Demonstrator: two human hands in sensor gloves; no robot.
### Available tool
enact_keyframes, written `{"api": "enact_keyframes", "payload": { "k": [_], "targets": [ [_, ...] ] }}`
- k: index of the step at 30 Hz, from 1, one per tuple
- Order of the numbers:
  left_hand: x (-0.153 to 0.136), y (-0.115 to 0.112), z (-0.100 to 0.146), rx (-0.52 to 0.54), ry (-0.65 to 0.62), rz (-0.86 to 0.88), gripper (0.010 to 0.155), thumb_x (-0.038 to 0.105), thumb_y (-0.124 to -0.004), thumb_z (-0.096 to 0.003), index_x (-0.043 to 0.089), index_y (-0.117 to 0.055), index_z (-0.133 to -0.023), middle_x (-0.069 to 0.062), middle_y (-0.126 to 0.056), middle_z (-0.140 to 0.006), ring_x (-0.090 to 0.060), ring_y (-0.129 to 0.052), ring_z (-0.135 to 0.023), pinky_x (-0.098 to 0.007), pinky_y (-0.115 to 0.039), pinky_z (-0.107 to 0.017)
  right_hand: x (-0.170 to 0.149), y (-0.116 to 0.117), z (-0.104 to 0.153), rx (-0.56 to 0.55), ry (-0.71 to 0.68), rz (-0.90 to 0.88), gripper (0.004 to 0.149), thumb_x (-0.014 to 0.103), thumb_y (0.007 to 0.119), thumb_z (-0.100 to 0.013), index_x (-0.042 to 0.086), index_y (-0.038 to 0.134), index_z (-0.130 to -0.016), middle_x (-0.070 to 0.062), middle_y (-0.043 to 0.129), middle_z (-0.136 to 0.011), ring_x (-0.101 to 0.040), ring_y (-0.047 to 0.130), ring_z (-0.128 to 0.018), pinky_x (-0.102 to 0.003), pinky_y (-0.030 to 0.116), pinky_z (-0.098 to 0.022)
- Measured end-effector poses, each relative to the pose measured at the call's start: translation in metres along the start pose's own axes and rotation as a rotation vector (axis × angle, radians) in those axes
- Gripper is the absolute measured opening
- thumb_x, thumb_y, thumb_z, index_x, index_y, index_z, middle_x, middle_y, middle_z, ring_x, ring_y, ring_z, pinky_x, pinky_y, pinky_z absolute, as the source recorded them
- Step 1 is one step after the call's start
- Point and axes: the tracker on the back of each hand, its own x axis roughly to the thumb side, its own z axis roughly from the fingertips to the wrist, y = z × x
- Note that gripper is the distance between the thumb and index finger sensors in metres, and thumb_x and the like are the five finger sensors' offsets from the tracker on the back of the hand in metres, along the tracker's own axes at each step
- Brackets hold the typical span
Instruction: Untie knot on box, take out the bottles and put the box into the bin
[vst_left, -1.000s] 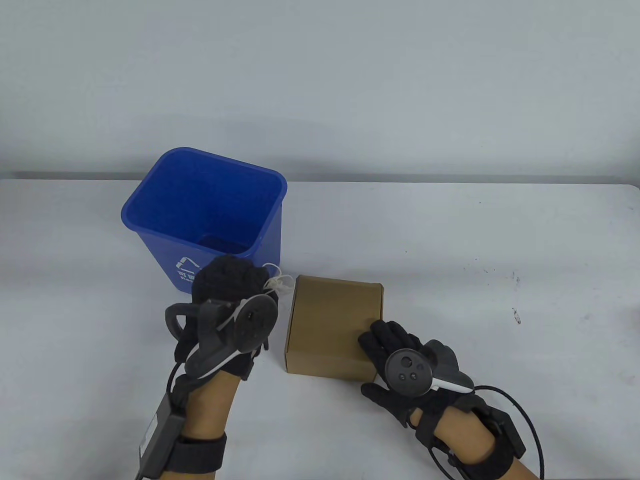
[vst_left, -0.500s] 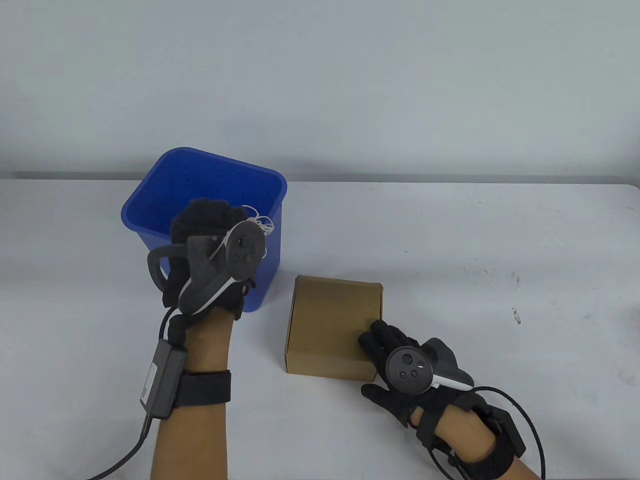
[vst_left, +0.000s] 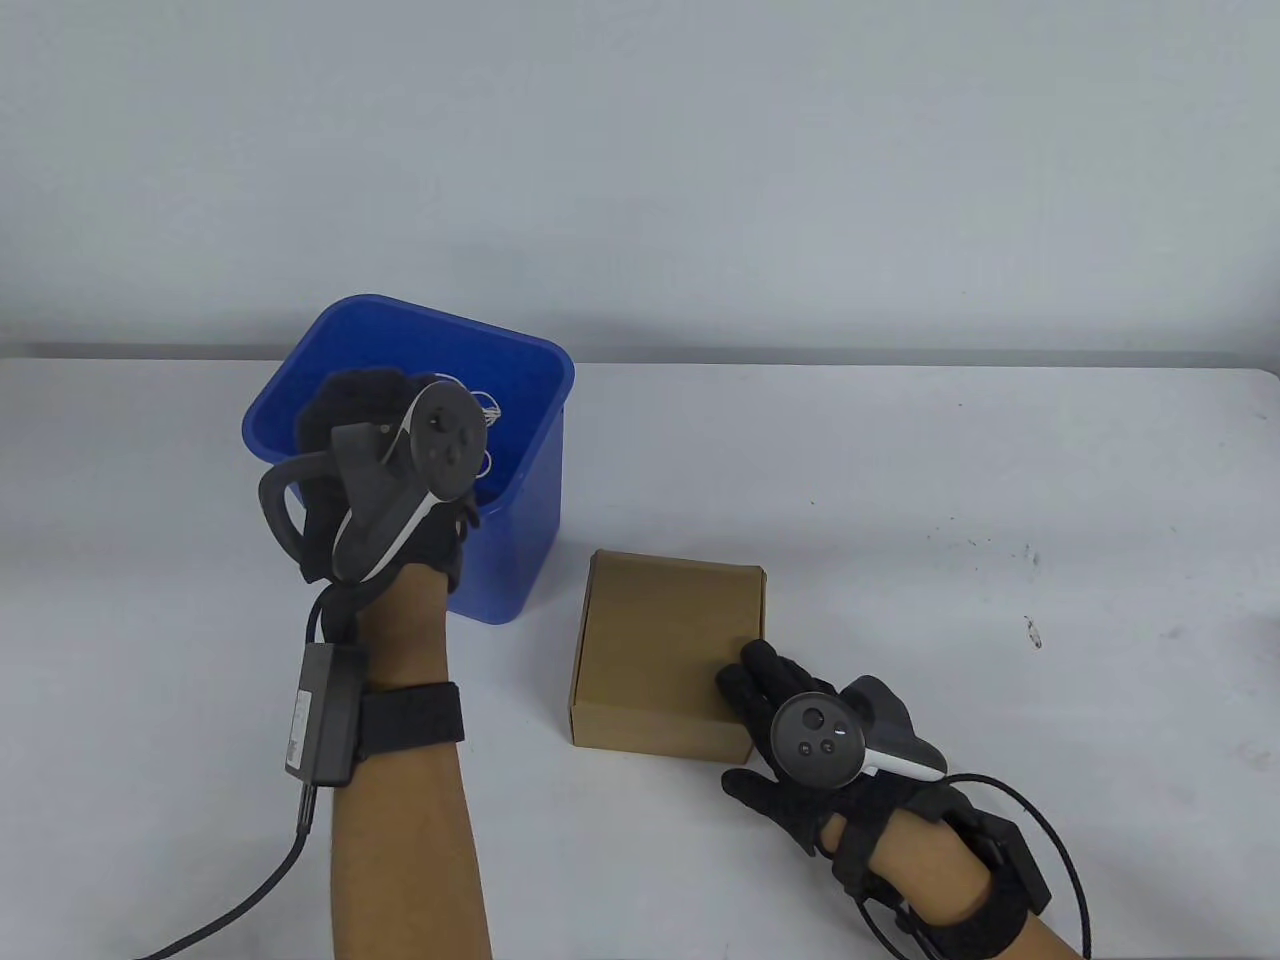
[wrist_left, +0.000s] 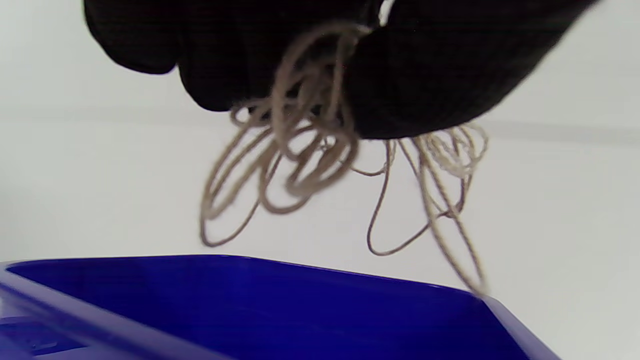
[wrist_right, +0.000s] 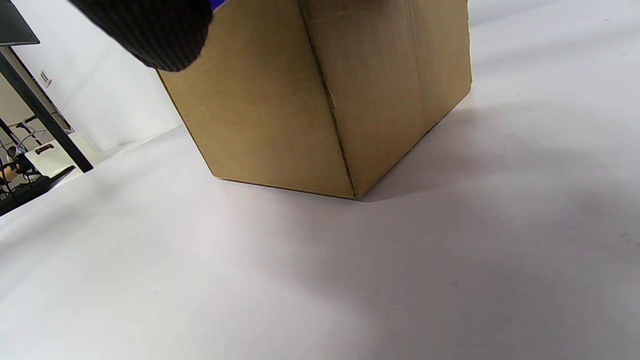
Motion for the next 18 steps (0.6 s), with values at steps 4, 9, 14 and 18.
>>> {"api": "enact_keyframes", "payload": {
  "k": [4,9,14,18],
  "targets": [
    [-0.004,-0.001,-0.001,-0.003,0.024,0.006,0.038,0.038,-0.089,-0.0455,0.022,-0.087,-0.08,-0.006,-0.08,-0.09,-0.042,-0.075,-0.091,-0.062,-0.064,-0.069,0.0,0.0,0.0,0.001,0.0,0.001,0.085,0.051,0.062,-0.051,0.013,0.008,-0.105,-0.016,-0.008,-0.105,-0.055,0.022,-0.099,-0.071,0.029,-0.065],
    [-0.009,-0.008,-0.005,-0.127,0.109,0.002,0.08,0.045,-0.09,-0.0441,0.018,-0.052,-0.109,-0.012,-0.043,-0.115,-0.051,-0.051,-0.107,-0.069,-0.05,-0.075,0.0,0.0,0.0,0.001,0.0,0.001,0.085,0.051,0.061,-0.051,0.013,0.008,-0.105,-0.016,-0.008,-0.105,-0.055,0.022,-0.099,-0.071,0.029,-0.065],
    [-0.013,-0.009,-0.003,-0.142,0.119,0.011,0.099,0.05,-0.093,-0.0418,0.021,-0.031,-0.113,-0.015,-0.024,-0.117,-0.058,-0.033,-0.109,-0.075,-0.037,-0.075,0.0,0.0,0.0,0.001,0.0,0.001,0.085,0.051,0.062,-0.051,0.013,0.008,-0.105,-0.016,-0.009,-0.105,-0.054,0.023,-0.099,-0.071,0.03,-0.065],
    [-0.014,-0.007,-0.003,-0.148,0.118,0.003,0.098,0.05,-0.093,-0.0413,0.022,-0.033,-0.114,-0.012,-0.026,-0.118,-0.058,-0.033,-0.11,-0.075,-0.037,-0.075,0.0,0.0,0.0,0.001,0.0,0.001,0.085,0.051,0.061,-0.051,0.013,0.007,-0.105,-0.017,-0.009,-0.105,-0.054,0.023,-0.099,-0.071,0.03,-0.065]
  ]
}}
